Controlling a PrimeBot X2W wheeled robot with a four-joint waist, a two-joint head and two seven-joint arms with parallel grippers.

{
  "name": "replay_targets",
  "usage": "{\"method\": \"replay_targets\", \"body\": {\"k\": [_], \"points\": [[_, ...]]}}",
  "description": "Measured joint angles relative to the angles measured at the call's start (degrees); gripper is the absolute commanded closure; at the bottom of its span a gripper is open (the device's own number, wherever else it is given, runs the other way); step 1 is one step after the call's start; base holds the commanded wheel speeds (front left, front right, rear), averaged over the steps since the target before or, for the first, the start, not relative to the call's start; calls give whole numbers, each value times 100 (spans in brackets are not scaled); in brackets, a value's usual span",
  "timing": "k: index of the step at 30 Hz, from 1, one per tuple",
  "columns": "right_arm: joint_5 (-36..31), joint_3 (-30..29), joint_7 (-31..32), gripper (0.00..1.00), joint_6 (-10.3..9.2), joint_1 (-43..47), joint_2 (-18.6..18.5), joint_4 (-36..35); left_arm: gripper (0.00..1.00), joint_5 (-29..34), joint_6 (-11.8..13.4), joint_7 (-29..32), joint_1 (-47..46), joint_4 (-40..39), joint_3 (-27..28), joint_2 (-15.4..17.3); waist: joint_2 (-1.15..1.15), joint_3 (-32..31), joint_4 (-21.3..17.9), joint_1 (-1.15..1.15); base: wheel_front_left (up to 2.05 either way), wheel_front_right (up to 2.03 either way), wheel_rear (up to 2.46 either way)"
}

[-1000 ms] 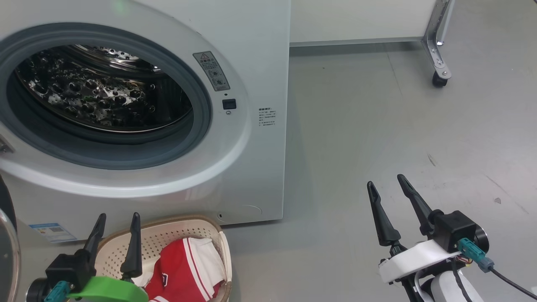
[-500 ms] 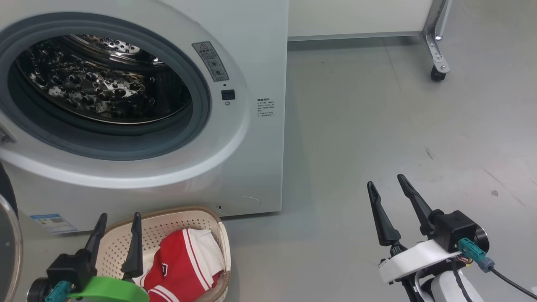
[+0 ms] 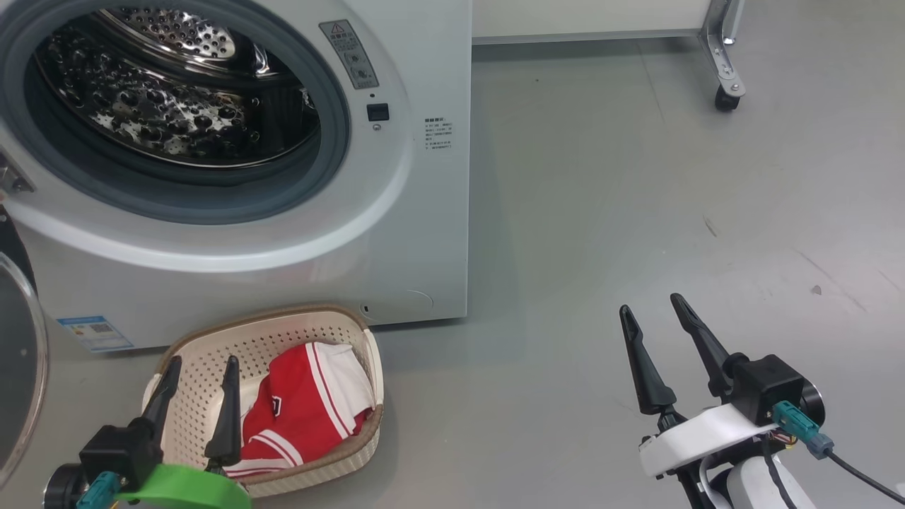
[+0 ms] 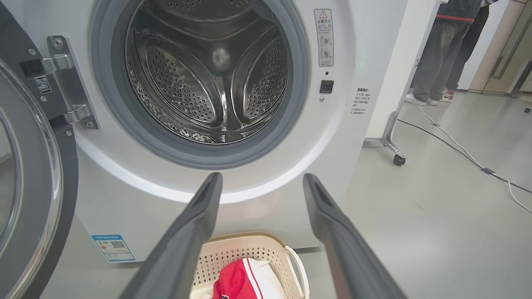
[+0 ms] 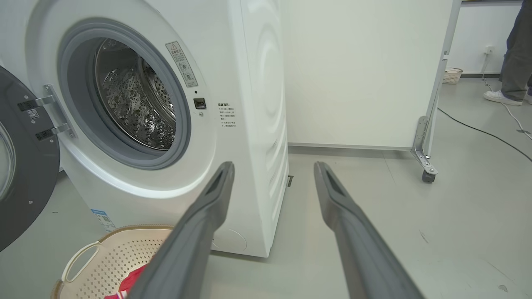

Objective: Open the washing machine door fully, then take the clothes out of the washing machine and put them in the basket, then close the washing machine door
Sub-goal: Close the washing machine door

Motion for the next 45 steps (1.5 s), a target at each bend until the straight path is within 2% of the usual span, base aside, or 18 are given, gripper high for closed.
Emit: {"method": "replay_targets", "body": {"k": [19, 45], "points": [[-9, 25, 0, 0, 5, -1, 1, 59, 0, 11, 0, 0, 0, -33, 4, 1, 0, -23, 27, 0, -98, 98, 0], [-10, 25, 0, 0, 47, -7, 3, 96, 0, 19, 1, 0, 0, -26, 43, -8, 0, -4, 39, 0, -29, 29, 0]]}}
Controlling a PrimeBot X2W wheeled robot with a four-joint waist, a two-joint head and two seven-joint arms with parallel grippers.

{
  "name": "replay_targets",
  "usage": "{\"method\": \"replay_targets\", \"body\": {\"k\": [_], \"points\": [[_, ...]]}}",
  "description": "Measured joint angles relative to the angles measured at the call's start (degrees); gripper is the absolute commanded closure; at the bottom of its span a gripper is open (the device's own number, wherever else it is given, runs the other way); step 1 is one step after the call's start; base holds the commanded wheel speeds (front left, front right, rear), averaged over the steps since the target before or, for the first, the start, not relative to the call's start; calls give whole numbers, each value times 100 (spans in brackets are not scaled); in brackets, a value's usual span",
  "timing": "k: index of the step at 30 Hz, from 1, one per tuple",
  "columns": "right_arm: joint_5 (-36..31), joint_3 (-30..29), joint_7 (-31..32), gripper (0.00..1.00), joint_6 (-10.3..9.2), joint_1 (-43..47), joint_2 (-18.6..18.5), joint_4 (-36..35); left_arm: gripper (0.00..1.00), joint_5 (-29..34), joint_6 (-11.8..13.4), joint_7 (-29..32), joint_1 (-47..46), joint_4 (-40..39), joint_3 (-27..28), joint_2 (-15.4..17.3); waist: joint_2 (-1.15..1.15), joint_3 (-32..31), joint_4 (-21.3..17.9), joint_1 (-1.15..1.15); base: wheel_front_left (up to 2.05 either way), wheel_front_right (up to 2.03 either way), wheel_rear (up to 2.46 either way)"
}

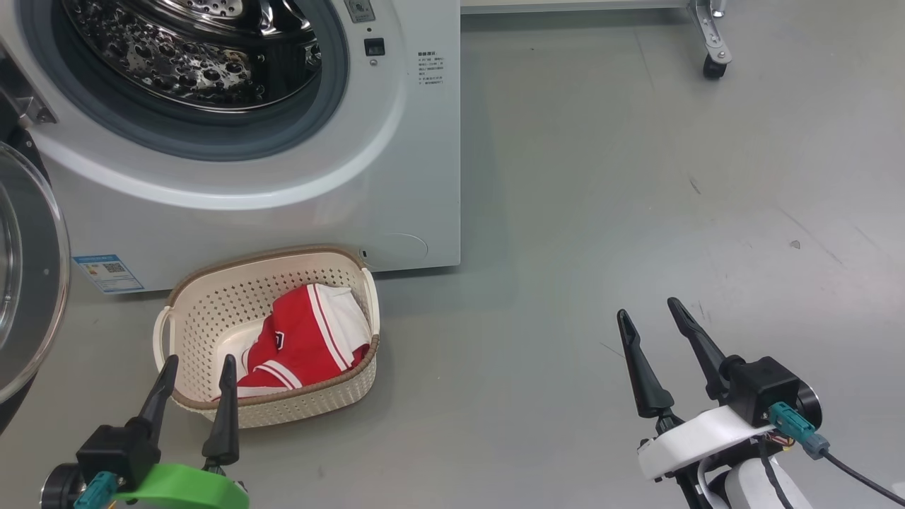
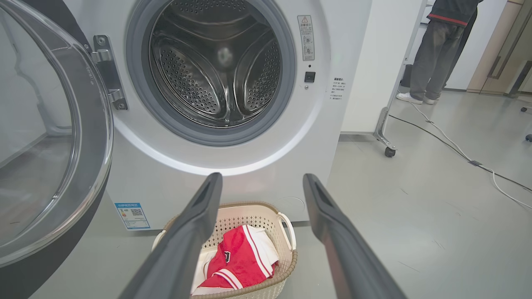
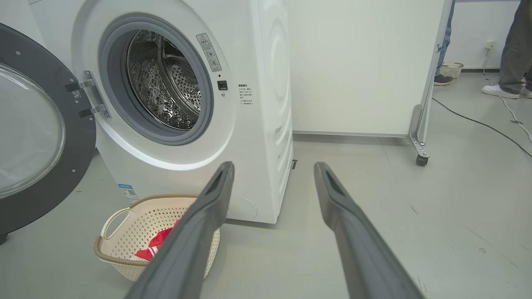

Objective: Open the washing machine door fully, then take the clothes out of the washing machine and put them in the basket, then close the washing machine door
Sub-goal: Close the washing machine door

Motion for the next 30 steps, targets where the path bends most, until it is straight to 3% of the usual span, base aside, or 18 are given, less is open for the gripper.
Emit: {"method": "replay_targets", "body": {"k": [30], "points": [[0, -38, 0, 0, 1, -4, 1, 0, 0, 88, 0, 0, -2, -3, 0, -7, 0, 31, 0, 0, 0, 0, 0]]}}
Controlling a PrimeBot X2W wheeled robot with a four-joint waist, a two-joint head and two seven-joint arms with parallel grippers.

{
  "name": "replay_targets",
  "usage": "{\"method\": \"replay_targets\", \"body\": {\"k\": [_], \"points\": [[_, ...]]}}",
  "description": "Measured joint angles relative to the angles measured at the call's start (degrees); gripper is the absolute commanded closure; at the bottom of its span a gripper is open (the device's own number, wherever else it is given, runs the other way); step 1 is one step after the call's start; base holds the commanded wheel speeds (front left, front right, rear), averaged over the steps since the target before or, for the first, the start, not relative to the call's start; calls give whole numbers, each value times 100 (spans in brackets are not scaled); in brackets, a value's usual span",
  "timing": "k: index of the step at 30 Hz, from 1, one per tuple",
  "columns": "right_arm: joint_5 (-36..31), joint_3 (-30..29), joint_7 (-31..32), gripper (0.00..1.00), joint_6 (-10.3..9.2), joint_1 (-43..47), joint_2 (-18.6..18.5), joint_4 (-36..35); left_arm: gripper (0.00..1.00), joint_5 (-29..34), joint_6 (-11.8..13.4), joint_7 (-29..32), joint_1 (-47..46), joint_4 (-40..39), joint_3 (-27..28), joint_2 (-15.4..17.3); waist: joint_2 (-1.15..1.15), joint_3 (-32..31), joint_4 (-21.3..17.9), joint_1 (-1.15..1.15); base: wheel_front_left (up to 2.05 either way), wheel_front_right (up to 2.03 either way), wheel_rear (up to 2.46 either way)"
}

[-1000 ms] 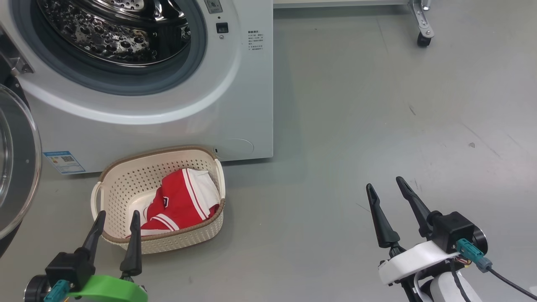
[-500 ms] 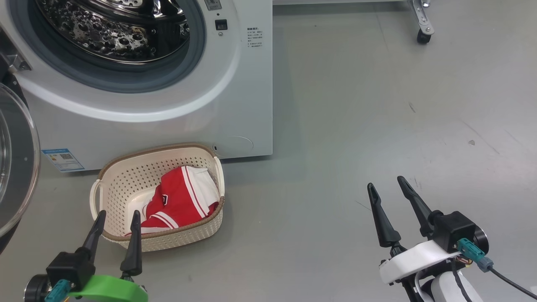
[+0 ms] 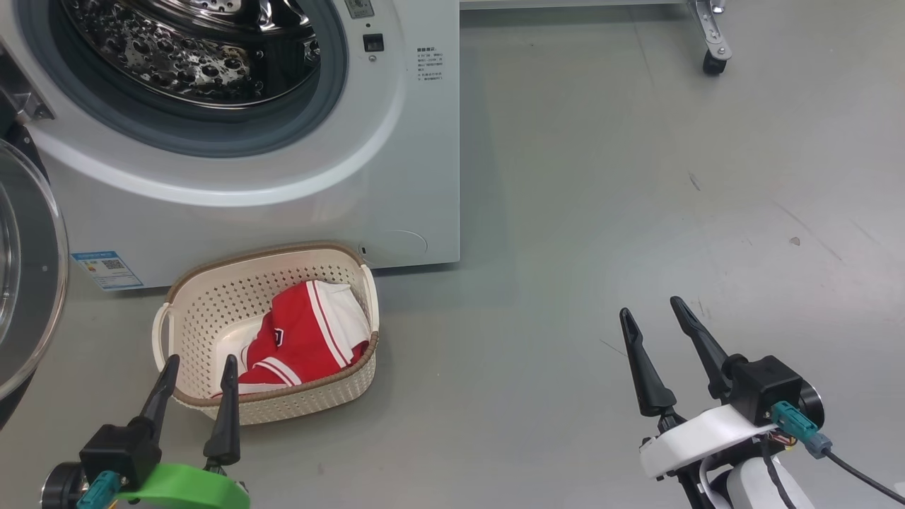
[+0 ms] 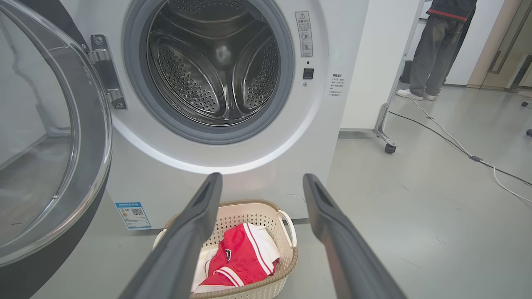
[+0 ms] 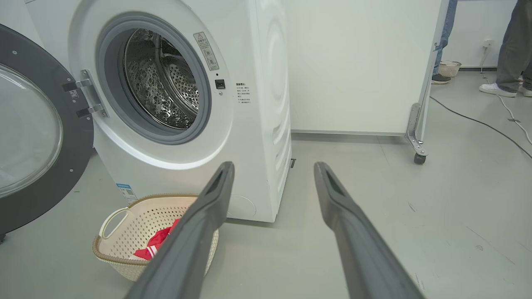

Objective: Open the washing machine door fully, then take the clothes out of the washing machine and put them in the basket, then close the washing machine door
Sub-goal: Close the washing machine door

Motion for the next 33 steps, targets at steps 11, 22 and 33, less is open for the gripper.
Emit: {"method": "replay_targets", "body": {"k": [11, 22, 33], "points": [[0, -46, 0, 0, -1, 2, 1, -10, 0, 19, 0, 0, -8, 56, -77, -22, 0, 11, 154, 0, 0, 0, 0], [-62, -2, 0, 0, 1, 3, 0, -34, 0, 19, 4, 0, -24, 97, -98, -34, 0, 70, 751, 0, 0, 0, 0], [-88, 76, 0, 0, 8, -2, -11, -19, 0, 15, 59, 0, -35, 107, -98, -41, 0, 89, 1559, 0, 0, 0, 0]]}}
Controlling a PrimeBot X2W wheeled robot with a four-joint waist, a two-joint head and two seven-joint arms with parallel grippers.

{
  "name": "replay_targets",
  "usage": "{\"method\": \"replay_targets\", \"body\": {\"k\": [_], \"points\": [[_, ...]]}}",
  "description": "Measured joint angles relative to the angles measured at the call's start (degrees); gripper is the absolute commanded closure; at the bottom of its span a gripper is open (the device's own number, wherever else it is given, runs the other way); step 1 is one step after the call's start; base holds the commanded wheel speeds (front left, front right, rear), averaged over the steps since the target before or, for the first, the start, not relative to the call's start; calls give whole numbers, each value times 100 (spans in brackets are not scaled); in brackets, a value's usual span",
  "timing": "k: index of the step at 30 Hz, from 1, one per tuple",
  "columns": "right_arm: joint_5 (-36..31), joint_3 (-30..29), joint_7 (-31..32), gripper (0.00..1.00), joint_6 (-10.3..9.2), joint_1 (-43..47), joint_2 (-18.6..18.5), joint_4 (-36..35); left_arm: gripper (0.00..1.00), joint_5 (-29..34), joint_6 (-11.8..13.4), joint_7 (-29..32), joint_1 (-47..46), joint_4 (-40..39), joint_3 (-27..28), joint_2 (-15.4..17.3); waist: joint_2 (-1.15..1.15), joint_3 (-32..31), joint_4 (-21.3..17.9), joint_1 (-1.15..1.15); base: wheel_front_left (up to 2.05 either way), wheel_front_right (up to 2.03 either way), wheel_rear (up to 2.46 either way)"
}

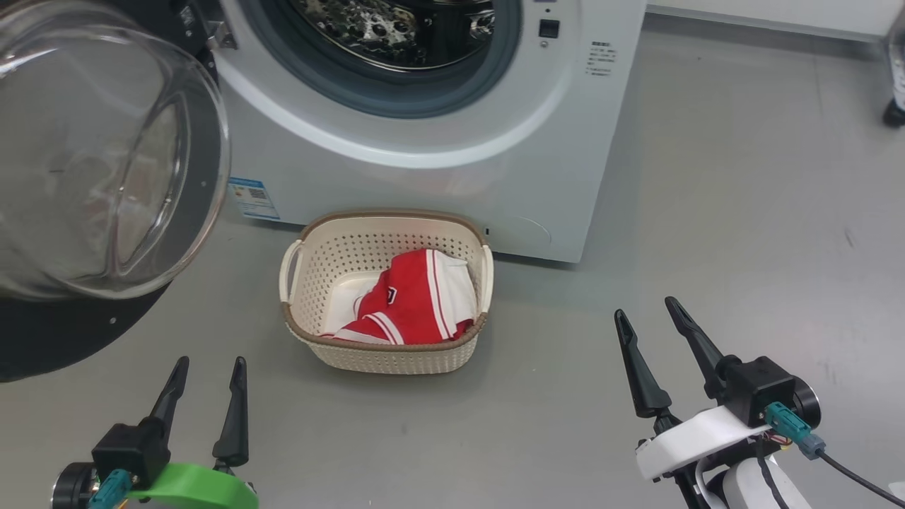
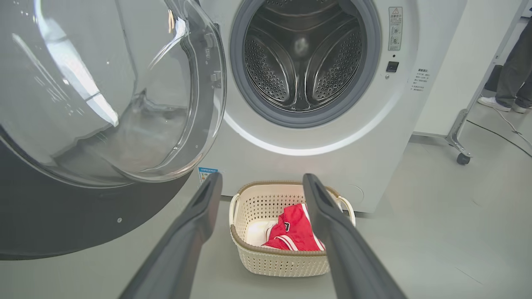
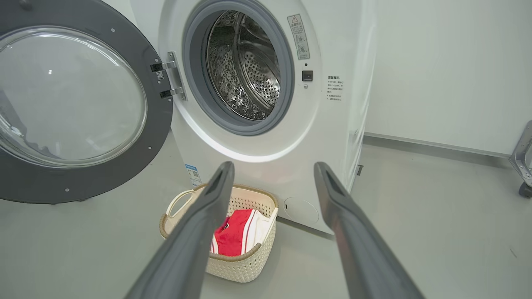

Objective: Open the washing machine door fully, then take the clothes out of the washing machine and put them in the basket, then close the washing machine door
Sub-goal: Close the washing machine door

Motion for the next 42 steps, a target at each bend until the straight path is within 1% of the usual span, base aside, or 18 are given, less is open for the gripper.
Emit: {"method": "replay_targets", "body": {"k": [12, 19, 31, 42], "points": [[1, 88, 0, 0, 45, -12, 1, 74, 0, 119, 45, 0, -7, -75, -16, -2, 0, -113, 907, 0, 0, 0, 0], [5, 196, 0, 0, 48, -9, 2, 100, 0, 136, 52, 0, -4, -192, 8, -3, 0, -228, 1315, 0, 0, 0, 0], [20, 303, 0, 0, 49, -2, 3, 140, 0, 135, 53, 0, 34, -289, 42, -5, 0, -357, 1700, 0, 0, 0, 0], [56, 370, 0, 0, 51, -4, 4, 188, 0, 135, 70, 0, 59, -364, 108, -10, 0, -383, 1800, 0, 0, 0, 0]]}}
